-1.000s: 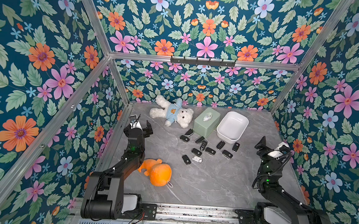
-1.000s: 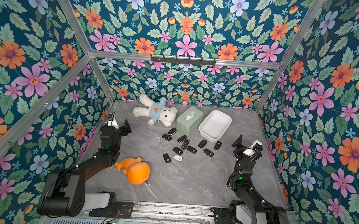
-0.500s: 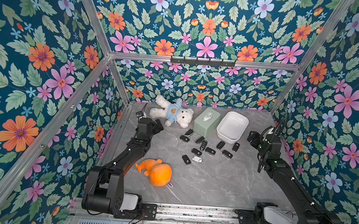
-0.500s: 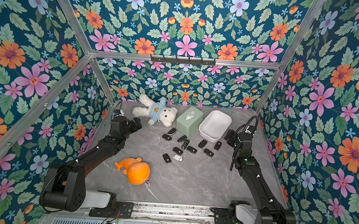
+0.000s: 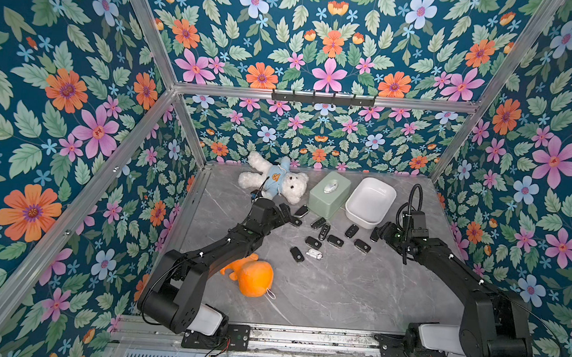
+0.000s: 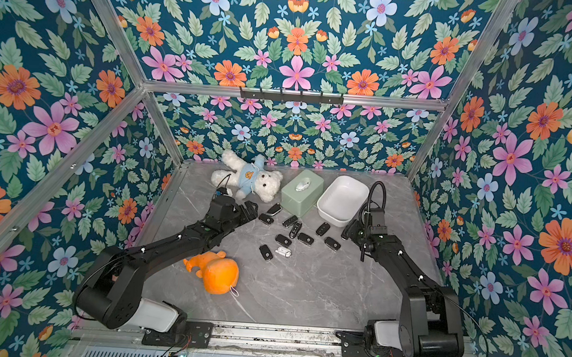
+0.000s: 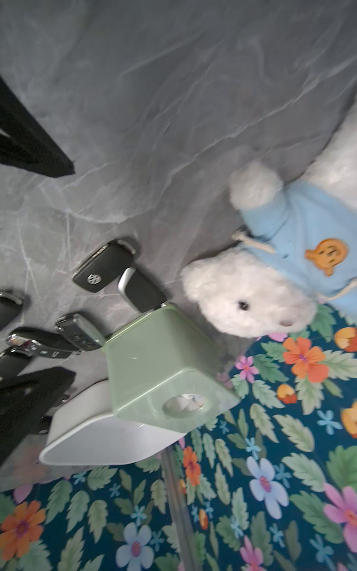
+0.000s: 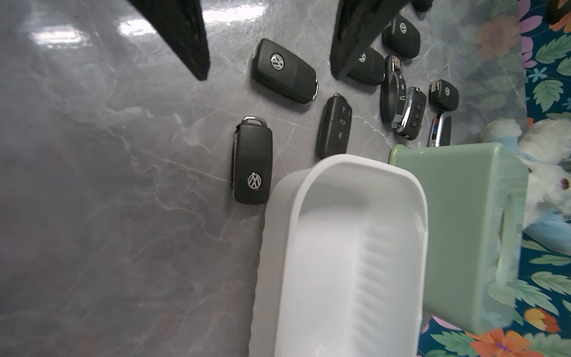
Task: Place the car key into the storage box
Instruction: Pick up the car key from the center of the board.
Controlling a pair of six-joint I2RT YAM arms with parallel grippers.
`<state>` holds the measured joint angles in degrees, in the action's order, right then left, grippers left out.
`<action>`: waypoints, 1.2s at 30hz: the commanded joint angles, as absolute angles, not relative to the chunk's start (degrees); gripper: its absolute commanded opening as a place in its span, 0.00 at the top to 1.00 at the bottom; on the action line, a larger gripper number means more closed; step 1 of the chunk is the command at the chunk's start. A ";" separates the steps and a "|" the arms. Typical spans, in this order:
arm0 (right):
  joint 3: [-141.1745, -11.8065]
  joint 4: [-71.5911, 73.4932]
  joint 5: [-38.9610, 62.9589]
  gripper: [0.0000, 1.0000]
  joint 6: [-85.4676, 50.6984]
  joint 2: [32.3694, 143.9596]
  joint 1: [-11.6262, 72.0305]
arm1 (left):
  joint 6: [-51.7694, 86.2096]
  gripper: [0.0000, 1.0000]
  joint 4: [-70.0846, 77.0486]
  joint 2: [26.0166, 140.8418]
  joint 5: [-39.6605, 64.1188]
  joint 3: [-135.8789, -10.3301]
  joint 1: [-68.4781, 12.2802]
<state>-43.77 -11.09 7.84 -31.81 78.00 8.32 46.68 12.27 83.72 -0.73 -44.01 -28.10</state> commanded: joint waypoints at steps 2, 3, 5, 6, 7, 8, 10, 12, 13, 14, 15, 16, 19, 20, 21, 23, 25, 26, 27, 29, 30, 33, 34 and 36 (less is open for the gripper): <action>-44.62 -12.05 8.64 0.39 -31.14 81.36 8.57 | 49.92 0.00 16.26 85.39 0.56 -43.83 -31.25; -44.93 -12.08 8.45 0.39 -30.96 82.13 8.67 | 49.97 0.00 16.02 85.84 0.36 -44.11 -31.82; -45.48 -12.21 7.34 0.39 -30.68 84.04 8.78 | 49.91 0.00 15.52 86.85 0.42 -44.89 -32.49; -45.66 -12.15 6.74 0.40 -30.59 84.58 8.79 | 49.92 0.00 15.39 87.08 0.41 -45.22 -32.59; -45.81 -11.92 6.13 0.41 -30.54 85.16 8.87 | 49.99 0.00 15.38 87.37 0.34 -45.50 -32.64; -45.86 -11.54 5.74 0.41 -30.58 85.63 8.88 | 49.92 0.00 15.29 87.44 0.29 -45.74 -32.78; -45.97 -10.67 5.20 0.42 -30.65 86.55 8.99 | 49.84 0.00 15.21 87.51 0.01 -46.07 -32.84; -46.45 -10.14 4.55 0.42 -30.69 87.64 9.08 | 49.58 0.00 14.62 87.55 -0.18 -46.75 -32.87; -46.61 -9.97 4.21 0.42 -30.61 88.16 9.21 | 49.49 0.00 14.25 87.63 -0.37 -47.00 -32.87; -46.73 -9.72 4.00 0.42 -30.67 88.64 9.21 | 49.48 0.00 14.05 87.63 -0.39 -47.21 -32.87; -46.92 -9.39 3.87 0.42 -30.67 89.14 9.29 | 49.48 0.00 13.98 87.63 -0.44 -47.34 -32.87; -47.16 -9.14 3.87 0.42 -30.67 89.65 9.40 | 49.48 0.00 13.89 87.65 -0.42 -47.44 -32.87; -47.84 -8.40 3.36 0.43 -30.77 91.08 9.71 | 49.57 0.00 13.58 87.79 -0.69 -47.64 -32.87; -48.17 -8.46 2.98 0.43 -30.76 91.57 9.80 | 49.57 0.00 13.45 87.76 -0.70 -47.73 -32.87; -48.48 -8.56 2.61 0.43 -30.78 92.11 9.90 | 49.66 0.00 13.32 87.75 -0.70 -47.79 -32.87; -49.22 -8.70 1.47 0.43 -30.78 93.14 10.04 | 49.73 0.00 13.14 87.84 -0.70 -47.89 -32.88; -49.73 -8.65 0.81 0.43 -30.94 93.92 10.24 | 49.75 0.00 13.10 87.74 -0.70 -47.98 -32.89; -50.00 -8.69 0.35 0.43 -30.94 94.28 10.49 | 49.72 0.00 13.09 87.77 -0.74 -48.00 -32.87; -50.34 -8.67 0.04 0.43 -30.94 94.43 10.67 | 49.66 0.00 13.10 87.72 -0.77 -47.99 -32.87; -51.24 -8.89 -1.13 0.43 -30.81 96.17 11.49 | 49.57 0.00 12.94 87.80 -0.79 -48.07 -32.87; -51.66 -9.21 -1.81 0.43 -30.78 96.89 11.97 | 49.58 0.00 12.89 87.88 -0.79 -48.08 -32.87; -53.79 -11.20 -4.33 0.44 -30.43 98.90 13.18 | 49.58 0.00 12.66 87.90 -0.69 -48.09 -32.87; -54.44 -11.88 -5.07 0.45 -30.28 99.47 13.53 | 49.57 0.00 12.57 87.89 -0.70 -48.07 -32.83; -55.72 -13.73 -6.95 0.46 -30.15 100.96 13.93 | 49.50 0.00 12.57 87.75 -0.70 -48.01 -32.87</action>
<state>-54.52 -10.61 -2.68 -30.89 99.81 13.52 49.54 12.78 87.88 -0.14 -47.81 -32.93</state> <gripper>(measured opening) 0.542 0.996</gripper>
